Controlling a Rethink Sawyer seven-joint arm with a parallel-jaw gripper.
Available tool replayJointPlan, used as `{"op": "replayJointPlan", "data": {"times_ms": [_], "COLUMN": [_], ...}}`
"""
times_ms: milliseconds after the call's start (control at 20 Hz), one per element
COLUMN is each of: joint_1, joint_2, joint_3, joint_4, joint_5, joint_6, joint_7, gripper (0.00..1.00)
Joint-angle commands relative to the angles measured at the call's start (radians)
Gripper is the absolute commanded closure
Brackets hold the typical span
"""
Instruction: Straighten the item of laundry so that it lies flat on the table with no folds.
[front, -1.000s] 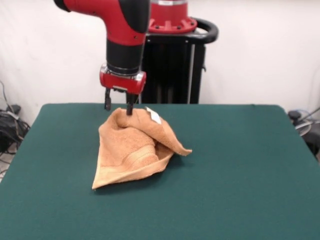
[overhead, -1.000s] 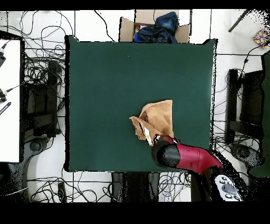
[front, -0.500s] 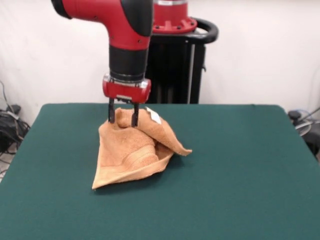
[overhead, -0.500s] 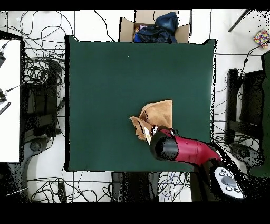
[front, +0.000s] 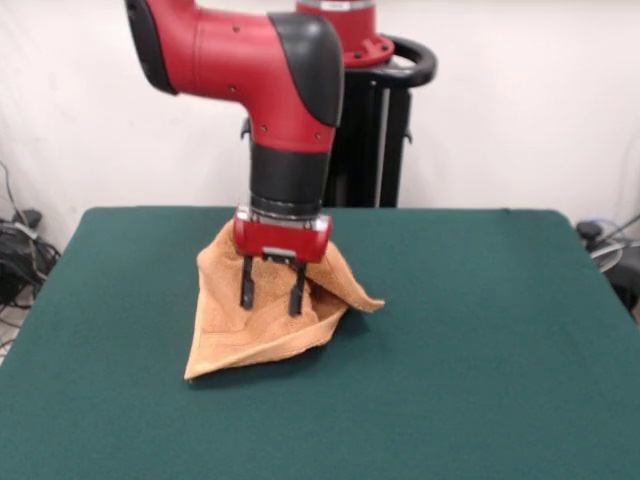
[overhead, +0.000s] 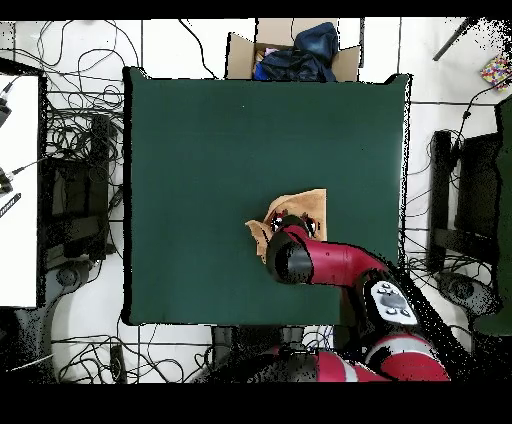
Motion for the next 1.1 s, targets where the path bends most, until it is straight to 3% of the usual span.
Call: {"op": "replayJointPlan", "data": {"times_ms": [50,350,700,1100], "joint_1": [0.010,0.068,0.062,0.129], "joint_2": [0.097,0.082,0.109,0.224], "joint_3": [-0.032,-0.099,-0.099,-0.215], "joint_4": [-0.089,-0.095,-0.104,-0.179], "joint_5": [0.021,0.050,0.062,0.150], "joint_6": [-0.010,-0.014,-0.010,-0.313], "joint_7": [0.131,0.154,0.157,0.192], "gripper": [1.00,1.00,1.00,1.00]}}
